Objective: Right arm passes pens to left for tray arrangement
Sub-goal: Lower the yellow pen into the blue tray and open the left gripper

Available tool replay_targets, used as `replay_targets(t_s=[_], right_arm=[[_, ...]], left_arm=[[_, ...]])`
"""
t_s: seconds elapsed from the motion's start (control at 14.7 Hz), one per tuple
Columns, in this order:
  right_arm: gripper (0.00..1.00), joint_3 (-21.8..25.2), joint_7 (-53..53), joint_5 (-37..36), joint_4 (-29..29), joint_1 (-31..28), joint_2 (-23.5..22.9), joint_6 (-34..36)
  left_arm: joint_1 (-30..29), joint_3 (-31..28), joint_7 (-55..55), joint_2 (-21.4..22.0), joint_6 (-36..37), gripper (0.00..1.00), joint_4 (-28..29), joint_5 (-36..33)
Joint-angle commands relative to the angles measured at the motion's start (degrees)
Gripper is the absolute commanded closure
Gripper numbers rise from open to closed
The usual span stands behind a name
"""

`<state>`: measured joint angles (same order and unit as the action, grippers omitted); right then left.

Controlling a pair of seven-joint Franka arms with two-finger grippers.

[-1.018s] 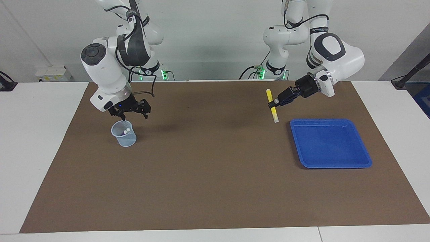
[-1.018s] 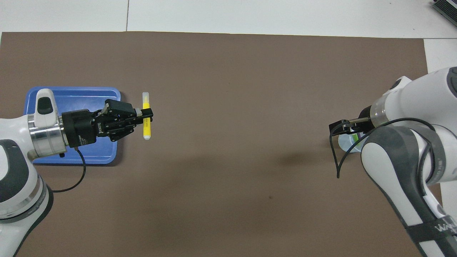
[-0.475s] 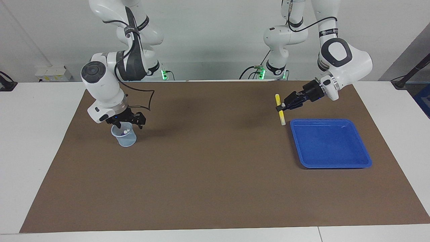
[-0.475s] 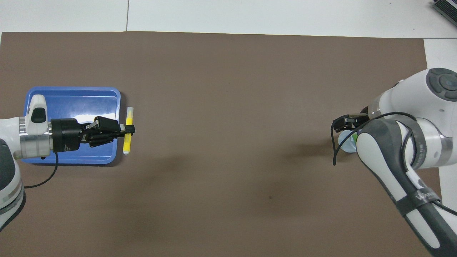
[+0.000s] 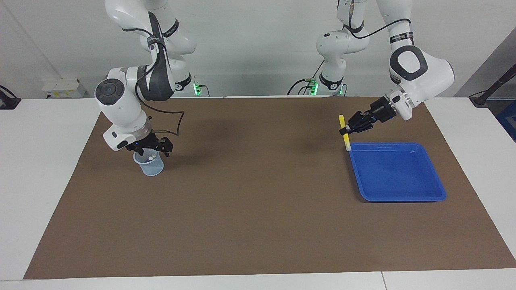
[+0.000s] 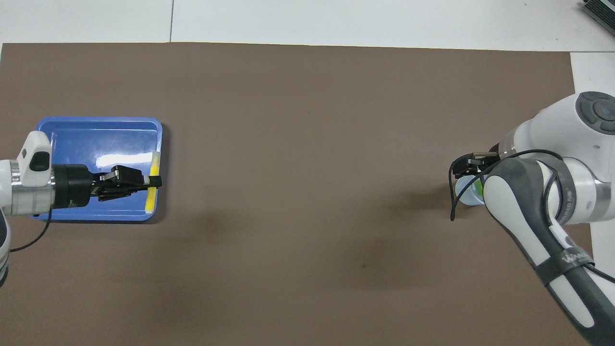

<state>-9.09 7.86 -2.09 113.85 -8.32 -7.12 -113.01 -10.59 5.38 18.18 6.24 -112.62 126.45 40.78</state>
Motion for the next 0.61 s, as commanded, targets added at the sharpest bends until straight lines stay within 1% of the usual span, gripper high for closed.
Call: replay_targets(t_s=[0.0, 0.07, 0.14, 0.2, 0.27, 0.54], right_arm=[[0.18, -0.85, 2.59, -1.08, 1.11, -0.91, 1.23, 1.57], [0.22, -0.85, 2.68, -1.08, 1.2, -0.91, 1.23, 1.57], [0.29, -0.85, 2.77, -1.08, 1.29, -0.91, 1.23, 1.4], [0.32, -0.85, 2.77, -1.08, 1.38, -0.82, 1.23, 1.05], [0.33, -0.85, 2.77, -1.08, 1.38, -0.82, 1.15, 0.61], [0.33, -0.85, 2.77, -1.08, 1.29, -0.82, -0.08, -1.42]], left_arm=[[-0.49, 0.42, 1.5, -1.67, -2.32, 1.0, -1.99, -7.45], [-0.57, 0.33, 1.59, -1.75, -3.47, 1.0, -1.99, -10.0], [-0.84, 0.33, 1.68, -2.28, -3.92, 1.0, -2.17, -12.02], [-1.1, 0.33, 1.59, -2.63, -5.14, 1.0, -2.34, -14.39], [-1.1, 0.42, 1.5, -2.81, -7.24, 1.0, -2.34, -16.24], [-0.49, 0.33, 0.54, -3.86, -14.45, 1.0, -2.34, -18.54]])
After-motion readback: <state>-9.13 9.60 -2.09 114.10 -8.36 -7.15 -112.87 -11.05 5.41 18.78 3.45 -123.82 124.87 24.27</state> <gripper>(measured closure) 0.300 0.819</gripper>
